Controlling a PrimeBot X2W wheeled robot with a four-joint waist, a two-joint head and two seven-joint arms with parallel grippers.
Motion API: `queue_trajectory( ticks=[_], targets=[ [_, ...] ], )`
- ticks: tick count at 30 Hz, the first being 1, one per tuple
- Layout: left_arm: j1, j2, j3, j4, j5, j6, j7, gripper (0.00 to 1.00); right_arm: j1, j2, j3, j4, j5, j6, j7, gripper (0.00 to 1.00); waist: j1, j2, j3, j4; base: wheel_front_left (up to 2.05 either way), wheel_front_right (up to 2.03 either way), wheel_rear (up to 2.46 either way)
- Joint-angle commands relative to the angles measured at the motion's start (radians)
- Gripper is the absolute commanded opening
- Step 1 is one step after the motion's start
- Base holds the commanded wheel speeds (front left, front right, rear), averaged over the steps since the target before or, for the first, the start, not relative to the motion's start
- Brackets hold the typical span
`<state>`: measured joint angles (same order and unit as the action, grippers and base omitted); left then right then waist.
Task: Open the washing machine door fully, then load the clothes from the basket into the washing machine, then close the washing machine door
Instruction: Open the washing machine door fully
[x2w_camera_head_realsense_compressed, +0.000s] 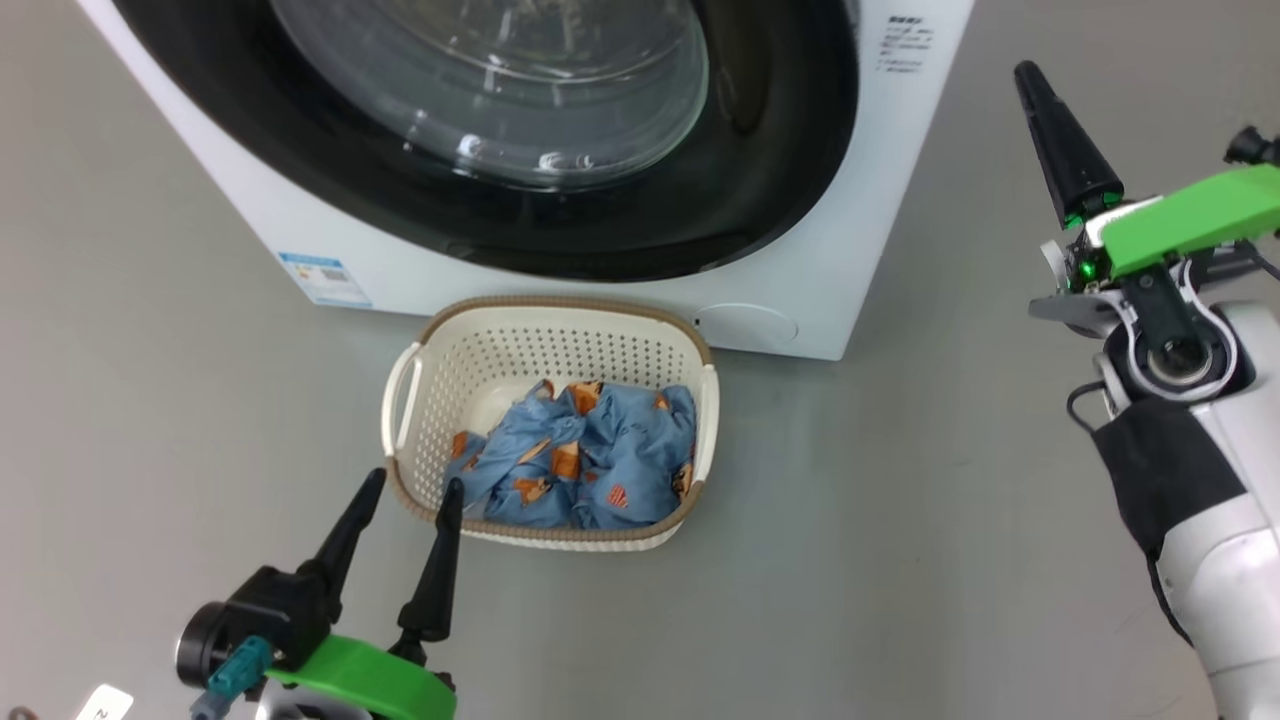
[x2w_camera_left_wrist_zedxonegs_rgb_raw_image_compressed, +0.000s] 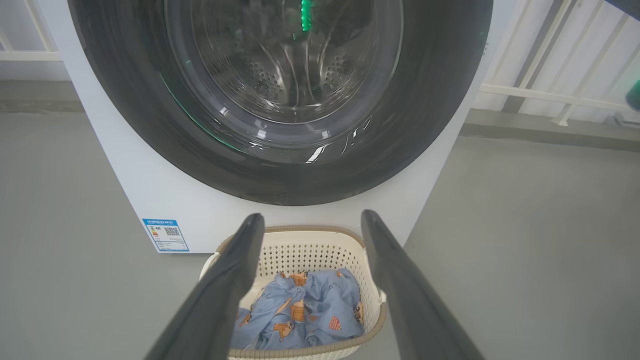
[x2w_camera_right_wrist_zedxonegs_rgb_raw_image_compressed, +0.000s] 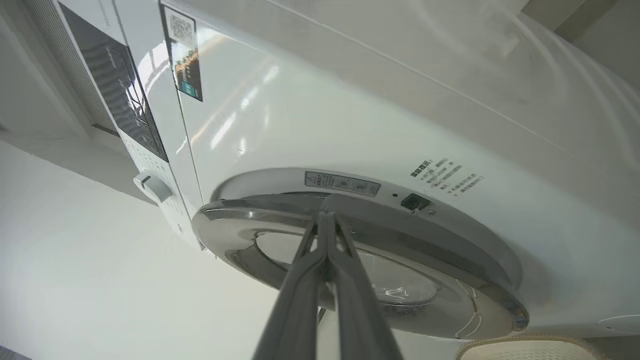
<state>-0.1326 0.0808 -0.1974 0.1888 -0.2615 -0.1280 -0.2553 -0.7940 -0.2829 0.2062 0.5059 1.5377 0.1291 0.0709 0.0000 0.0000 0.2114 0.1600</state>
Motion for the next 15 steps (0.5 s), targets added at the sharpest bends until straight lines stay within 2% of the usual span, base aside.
queue_trajectory(
  ticks=[1,8,15],
  targets=[
    [-0.036,0.011,0.027,-0.02,-0.006,-0.003,-0.006,1.0,-0.033,0.004,0.011,-0.014,0.03,0.002,0.024,0.0,0.0,0.0,0.016,0.014,0.0,0.0,0.0],
    [-0.064,0.006,0.016,-0.019,-0.009,-0.003,-0.006,1.0,-0.115,-0.004,-0.021,0.057,0.11,0.002,0.156,0.0,0.0,0.0,0.052,0.031,0.0,0.0,0.0],
    [-0.083,0.002,0.006,-0.019,-0.011,-0.003,-0.006,1.0,-0.187,-0.01,-0.03,0.109,0.12,0.002,0.241,0.0,0.0,0.0,0.083,0.045,0.0,0.0,0.0]
  ],
)
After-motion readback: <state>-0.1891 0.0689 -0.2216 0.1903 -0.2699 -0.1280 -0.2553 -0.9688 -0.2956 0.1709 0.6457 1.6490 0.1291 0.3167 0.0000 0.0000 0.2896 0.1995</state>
